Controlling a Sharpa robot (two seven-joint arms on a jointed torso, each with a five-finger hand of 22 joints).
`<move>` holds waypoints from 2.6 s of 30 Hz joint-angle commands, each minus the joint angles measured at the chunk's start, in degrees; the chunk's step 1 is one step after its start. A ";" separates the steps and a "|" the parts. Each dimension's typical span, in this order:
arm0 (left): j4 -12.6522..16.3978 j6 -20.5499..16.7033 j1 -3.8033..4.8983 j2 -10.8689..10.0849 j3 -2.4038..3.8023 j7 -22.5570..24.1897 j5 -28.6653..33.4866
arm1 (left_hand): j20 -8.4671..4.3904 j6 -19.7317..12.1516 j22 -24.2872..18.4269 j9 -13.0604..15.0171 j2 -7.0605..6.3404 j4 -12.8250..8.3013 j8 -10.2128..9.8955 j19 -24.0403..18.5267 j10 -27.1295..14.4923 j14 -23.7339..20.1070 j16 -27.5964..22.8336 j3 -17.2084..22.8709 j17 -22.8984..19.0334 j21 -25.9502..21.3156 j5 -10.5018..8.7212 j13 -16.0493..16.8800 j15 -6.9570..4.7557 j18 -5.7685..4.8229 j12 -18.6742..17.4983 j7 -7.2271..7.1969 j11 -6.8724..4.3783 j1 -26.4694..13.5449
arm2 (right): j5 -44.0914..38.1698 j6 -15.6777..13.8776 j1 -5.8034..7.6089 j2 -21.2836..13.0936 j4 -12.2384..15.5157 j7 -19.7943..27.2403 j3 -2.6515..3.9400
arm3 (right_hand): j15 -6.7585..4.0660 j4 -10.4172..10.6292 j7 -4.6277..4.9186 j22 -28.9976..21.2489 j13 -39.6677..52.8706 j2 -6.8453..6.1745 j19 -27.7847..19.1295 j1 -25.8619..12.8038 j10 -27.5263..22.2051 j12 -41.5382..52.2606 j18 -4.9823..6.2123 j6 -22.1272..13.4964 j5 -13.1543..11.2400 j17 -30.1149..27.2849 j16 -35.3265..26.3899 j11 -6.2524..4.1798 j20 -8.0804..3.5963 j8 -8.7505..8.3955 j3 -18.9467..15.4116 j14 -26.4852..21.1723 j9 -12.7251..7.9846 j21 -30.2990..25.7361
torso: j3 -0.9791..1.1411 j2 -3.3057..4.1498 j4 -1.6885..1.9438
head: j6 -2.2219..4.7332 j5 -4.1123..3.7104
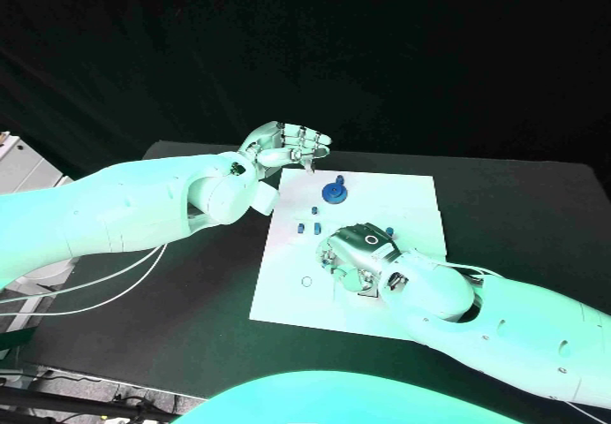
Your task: Assemble the parts on the task board
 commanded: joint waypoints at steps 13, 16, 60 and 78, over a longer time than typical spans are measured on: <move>0.09 0.67 0.06 -0.03 0.05 -0.03 0.30 | 0.30 -0.30 -0.06 -0.06 0.13 0.11 -0.32 -0.03 -0.53 -0.25 -0.34 -0.29 -0.06 -0.38 0.21 -0.06 0.21 0.84 0.21 -0.06 0.06 0.00 | 0.23 -5.15 -0.15 -0.96 0.64 -0.62 -0.20 | 1.51 -0.10 0.82 2.47 -0.26 -2.58 -3.29 -2.25 -10.12 0.26 1.50 -3.66 -0.32 -4.36 -1.79 1.57 2.17 -3.40 -3.09 0.06 -1.18 -9.54 | 0.10 -0.05 -0.07 | 0.09 -0.02; 0.06 0.71 0.06 -0.06 0.05 -0.08 0.30 | 0.34 -0.37 -0.12 -0.09 0.20 0.08 -0.32 -0.01 -0.67 -0.30 -0.37 -0.34 -0.11 -0.47 0.22 -0.10 0.23 0.86 0.30 -0.03 0.09 0.06 | 0.36 -6.54 -0.14 -1.92 1.71 -0.66 -0.18 | 1.72 -0.19 0.76 1.93 -0.21 -2.50 -3.83 -1.92 -11.59 0.60 1.76 -4.25 -0.27 -5.26 -2.18 1.80 2.40 -4.02 -4.17 -0.46 -1.39 -11.11 | 0.10 -0.07 -0.06 | 0.21 -0.07; 0.01 1.42 0.04 -0.66 0.04 -0.23 0.30 | 0.37 -0.39 -0.17 -0.11 0.21 0.07 -0.31 -0.01 -0.72 -0.35 -0.39 -0.40 -0.14 -0.54 0.21 -0.12 0.26 0.86 0.39 -0.02 0.10 0.06 | 8.94 6.72 7.83 -11.12 -1.10 1.47 1.58 | 1.30 9.53 -0.53 5.49 0.03 3.34 -0.15 9.60 -12.25 11.16 0.47 -3.02 0.10 -2.55 1.91 0.99 1.70 -7.61 -28.41 1.29 -2.79 -3.74 | -0.04 -0.17 -0.44 | 1.81 -1.62; -0.08 1.39 0.04 -0.58 0.04 -0.42 0.30 | 0.38 -0.38 -0.21 -0.12 0.30 0.02 -0.28 0.01 -0.74 -0.38 -0.40 -0.42 -0.18 -0.60 0.23 -0.15 0.25 0.88 0.51 -0.03 0.09 0.15 | 9.26 7.23 7.19 -10.19 -1.36 2.09 1.46 | 0.33 9.62 -0.11 7.53 -0.21 3.81 1.30 9.41 -6.13 9.12 -0.32 0.38 0.16 -1.06 2.98 -0.08 0.88 -7.09 -23.11 1.83 -2.87 0.89 | -0.08 -0.24 -0.48 | 1.47 -1.42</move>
